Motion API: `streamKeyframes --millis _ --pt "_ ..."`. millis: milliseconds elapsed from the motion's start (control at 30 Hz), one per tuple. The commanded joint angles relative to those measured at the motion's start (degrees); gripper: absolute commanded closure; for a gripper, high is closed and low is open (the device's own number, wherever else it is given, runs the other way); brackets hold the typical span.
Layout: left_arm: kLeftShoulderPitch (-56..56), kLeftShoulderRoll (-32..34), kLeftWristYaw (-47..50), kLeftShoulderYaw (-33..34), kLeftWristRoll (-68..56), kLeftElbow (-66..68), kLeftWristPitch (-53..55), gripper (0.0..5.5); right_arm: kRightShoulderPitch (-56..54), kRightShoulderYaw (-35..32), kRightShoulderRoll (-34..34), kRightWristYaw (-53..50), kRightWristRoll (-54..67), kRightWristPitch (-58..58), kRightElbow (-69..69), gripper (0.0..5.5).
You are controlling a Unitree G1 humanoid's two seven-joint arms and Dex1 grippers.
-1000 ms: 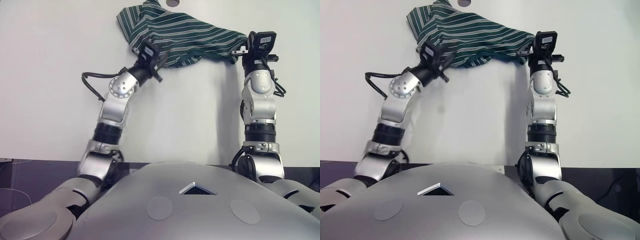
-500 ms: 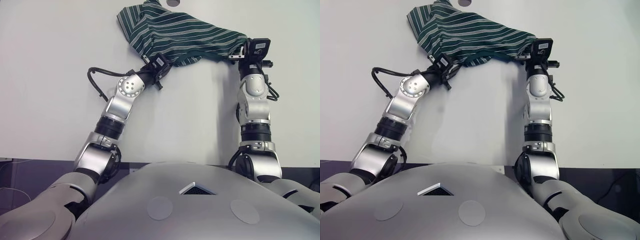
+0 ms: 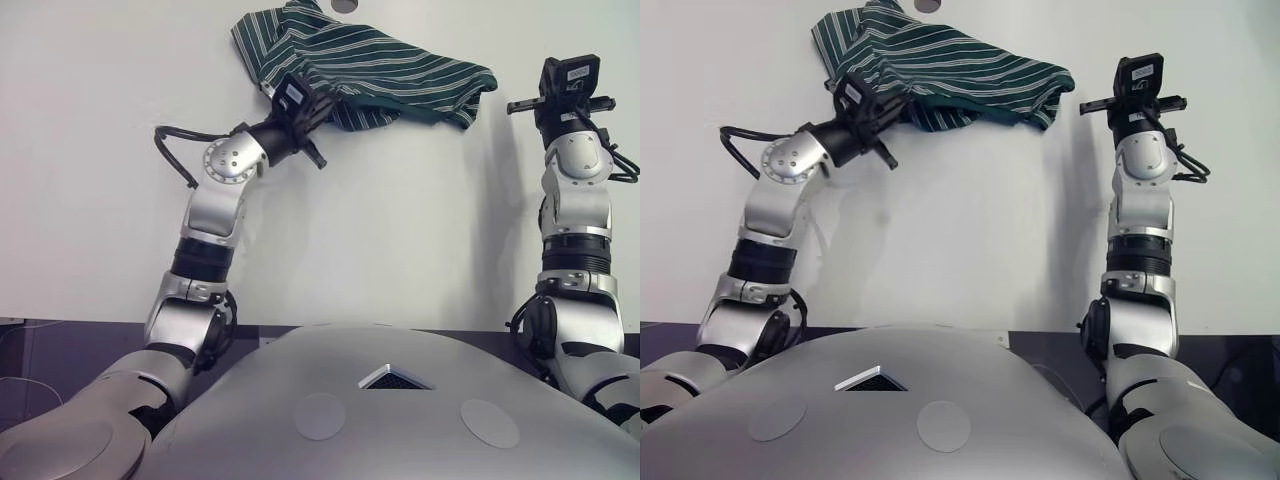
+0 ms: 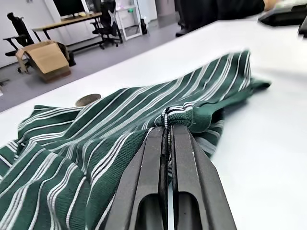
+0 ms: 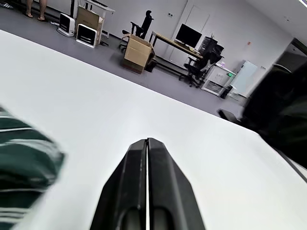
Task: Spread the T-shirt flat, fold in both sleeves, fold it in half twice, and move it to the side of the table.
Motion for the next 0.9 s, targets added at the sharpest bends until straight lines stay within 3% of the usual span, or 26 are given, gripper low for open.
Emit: streamKeyframes --millis 33,133,367,600,900 --pt "-2.0 2.7 -2.3 2.8 -4.2 -5.2 6.6 5.5 1.0 5.8 -3.6 11.5 -0.1 -5.2 -5.3 5.3" --pt "-3.4 4.3 -3.4 5.4 -8.1 -8.6 11.2 5.5 1.5 9.0 -8.1 19.9 -0.9 -8.7 -8.1 4.77" --pt "-5.4 4.3 -2.1 6.6 -10.1 -9.0 13.1 5.5 2.2 15.1 -15.0 27.3 -7.4 -12.1 -8.9 3.55" --pt "-7.5 3.7 -1.2 7.0 -11.2 -8.2 12.9 5.5 1.8 18.3 -12.5 26.1 -10.1 -11.2 -7.5 3.55" --pt "-9.1 4.1 -0.7 8.2 -11.8 -6.2 12.1 5.5 -4.8 18.0 -8.4 19.9 -12.5 -10.9 0.3 5.16"
